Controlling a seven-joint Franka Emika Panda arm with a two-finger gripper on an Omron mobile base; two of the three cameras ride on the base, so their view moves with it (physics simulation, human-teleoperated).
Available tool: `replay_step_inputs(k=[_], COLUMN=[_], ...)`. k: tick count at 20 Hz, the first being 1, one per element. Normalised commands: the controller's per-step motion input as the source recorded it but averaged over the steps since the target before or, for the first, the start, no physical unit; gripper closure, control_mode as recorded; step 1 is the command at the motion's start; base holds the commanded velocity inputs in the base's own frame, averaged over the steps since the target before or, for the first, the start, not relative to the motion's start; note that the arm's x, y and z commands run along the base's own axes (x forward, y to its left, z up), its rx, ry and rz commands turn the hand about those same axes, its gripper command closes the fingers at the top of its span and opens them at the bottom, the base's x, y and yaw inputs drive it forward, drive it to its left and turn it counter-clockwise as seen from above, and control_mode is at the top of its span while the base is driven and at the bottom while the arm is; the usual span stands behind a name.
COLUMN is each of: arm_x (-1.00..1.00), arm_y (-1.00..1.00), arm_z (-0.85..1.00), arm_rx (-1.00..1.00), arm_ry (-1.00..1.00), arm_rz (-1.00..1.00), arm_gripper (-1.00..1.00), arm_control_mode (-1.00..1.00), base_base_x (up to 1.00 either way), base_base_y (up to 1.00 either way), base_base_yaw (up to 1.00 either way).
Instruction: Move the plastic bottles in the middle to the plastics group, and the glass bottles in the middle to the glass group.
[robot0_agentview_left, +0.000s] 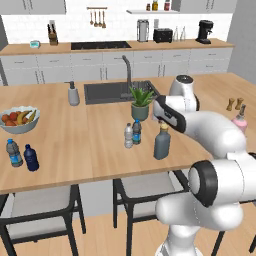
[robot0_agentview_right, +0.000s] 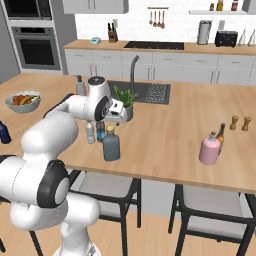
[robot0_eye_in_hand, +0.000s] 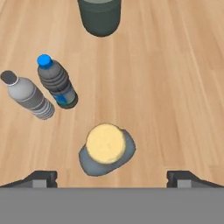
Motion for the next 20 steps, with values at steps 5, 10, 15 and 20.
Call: replay_step_inputs(k=[5,10,15,20], arm_x=[0.24,0.04,0.0,0.01], arm_y=[0.0,0.0,0.0,0.0], arm_z=[-0.36,-0.38,-0.37,-0.09], arm_rx=[0.0,0.0,0.0,0.0], arm_ry=[0.01,0.0,0.0,0.01], arm_rz=[0.0,0.0,0.0,0.0], arm_gripper=[-1.0,-1.0,-1.0,-1.0], arm_control_mode=[-1.0,-1.0,-1.0,-1.0], base_base_x=[0.0,0.0,0.0,0.0], base_base_y=[0.0,0.0,0.0,0.0], base_base_yaw=[0.0,0.0,0.0,0.0])
